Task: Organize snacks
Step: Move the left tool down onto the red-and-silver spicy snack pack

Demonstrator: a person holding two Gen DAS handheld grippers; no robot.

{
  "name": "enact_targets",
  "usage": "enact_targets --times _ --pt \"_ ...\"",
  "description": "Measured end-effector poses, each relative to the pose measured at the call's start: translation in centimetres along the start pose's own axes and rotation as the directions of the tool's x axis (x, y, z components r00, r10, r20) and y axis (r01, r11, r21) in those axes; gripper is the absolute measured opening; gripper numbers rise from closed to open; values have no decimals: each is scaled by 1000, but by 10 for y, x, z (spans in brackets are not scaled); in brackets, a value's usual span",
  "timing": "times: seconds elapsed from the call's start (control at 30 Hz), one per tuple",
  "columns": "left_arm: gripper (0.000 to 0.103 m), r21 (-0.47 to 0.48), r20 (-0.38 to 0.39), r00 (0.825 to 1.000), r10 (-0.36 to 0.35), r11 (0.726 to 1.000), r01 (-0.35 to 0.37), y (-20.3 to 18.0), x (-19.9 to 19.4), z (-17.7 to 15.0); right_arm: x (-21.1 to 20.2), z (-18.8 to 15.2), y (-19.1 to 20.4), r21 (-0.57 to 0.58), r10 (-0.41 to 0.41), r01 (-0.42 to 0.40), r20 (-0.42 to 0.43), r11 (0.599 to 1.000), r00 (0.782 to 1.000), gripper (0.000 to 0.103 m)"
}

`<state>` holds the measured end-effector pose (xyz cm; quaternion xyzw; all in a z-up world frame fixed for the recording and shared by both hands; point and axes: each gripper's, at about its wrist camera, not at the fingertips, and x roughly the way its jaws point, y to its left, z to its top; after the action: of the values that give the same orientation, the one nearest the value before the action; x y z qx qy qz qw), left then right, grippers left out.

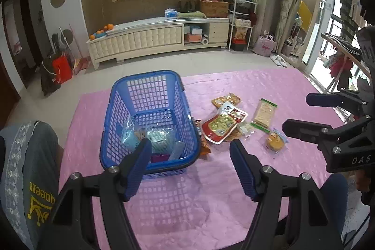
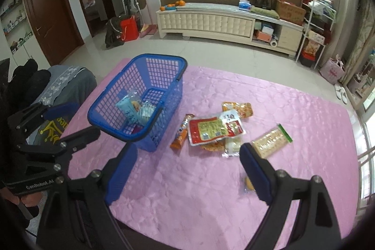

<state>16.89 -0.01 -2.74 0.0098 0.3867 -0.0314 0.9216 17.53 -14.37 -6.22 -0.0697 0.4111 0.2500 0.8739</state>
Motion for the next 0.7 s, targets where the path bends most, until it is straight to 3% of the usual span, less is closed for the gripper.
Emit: enact_targets --times 0.1,0.17,0.27,0.4,0.6,0.7 --pt "71 44 -3 1000 -8 999 8 -14 1 4 -4 -6 -8 13 -10 10 1 1000 1000 91" --pt "82 80 -1 1000 -8 997 8 -23 4 7 -5 -11 -16 19 -18 18 -1 1000 1000 91" --pt "82 163 -17 1000 -24 986 26 -41 12 11 -4 -16 -30 35 -27 28 -9 999 1000 91" --pt "84 264 -44 999 -30 964 41 -63 31 20 0 -20 -47 42 -45 46 -19 998 999 91" --pt "84 367 -138 988 -74 922 121 -88 69 35 16 -22 -70 22 -90 91 -22 996 996 91" --pt "84 449 -150 988 -34 888 99 -102 88 40 30 -24 -84 25 -98 99 -44 995 994 91"
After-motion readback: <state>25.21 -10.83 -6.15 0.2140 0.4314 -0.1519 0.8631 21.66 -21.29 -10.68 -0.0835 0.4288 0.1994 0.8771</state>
